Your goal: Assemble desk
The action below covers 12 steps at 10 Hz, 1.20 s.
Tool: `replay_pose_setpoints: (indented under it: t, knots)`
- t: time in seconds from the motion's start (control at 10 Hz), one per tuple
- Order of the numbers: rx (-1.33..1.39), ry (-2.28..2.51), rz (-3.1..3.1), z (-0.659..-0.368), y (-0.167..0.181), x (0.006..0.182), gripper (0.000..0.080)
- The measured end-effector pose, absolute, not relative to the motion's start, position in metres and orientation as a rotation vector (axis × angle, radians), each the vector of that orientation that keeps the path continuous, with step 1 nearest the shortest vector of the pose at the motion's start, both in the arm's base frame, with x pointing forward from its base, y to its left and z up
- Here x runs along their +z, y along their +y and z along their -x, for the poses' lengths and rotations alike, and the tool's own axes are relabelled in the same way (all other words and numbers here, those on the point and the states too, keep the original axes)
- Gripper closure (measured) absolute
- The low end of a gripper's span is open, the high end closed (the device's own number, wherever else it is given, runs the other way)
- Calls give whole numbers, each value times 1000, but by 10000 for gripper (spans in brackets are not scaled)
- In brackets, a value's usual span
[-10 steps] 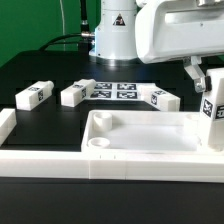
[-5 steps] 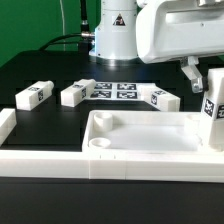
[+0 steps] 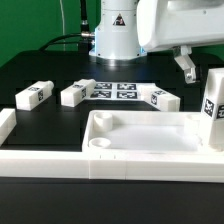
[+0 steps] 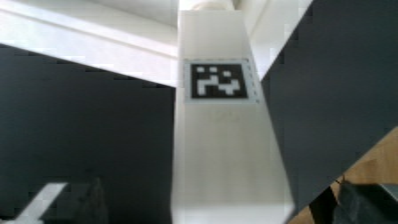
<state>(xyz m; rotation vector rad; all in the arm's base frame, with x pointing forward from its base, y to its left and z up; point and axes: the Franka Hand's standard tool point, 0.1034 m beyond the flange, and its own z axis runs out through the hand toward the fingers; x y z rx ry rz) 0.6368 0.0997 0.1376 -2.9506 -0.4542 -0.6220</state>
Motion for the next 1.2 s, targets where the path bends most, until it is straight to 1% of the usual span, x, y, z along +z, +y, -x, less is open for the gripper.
replay_pose_setpoints:
  t: [0.1,0.5,0.6,0.8,0.9,1.0,1.1,1.2]
  knots:
    - [-612,-458,2949,-639,100,146,151]
    - [-574,-450,2952,-636,102,141,151]
    - [-511,-386,2959,-631,107,136,151]
    - [-307,-356,2998,-626,117,138,151]
    - [-266,-349,3006,-628,114,137,151]
    - [-139,-360,3016,-622,110,134,151]
    - [-44,-360,3012,-621,112,136,151]
    - [-54,-360,3011,-624,113,135,151]
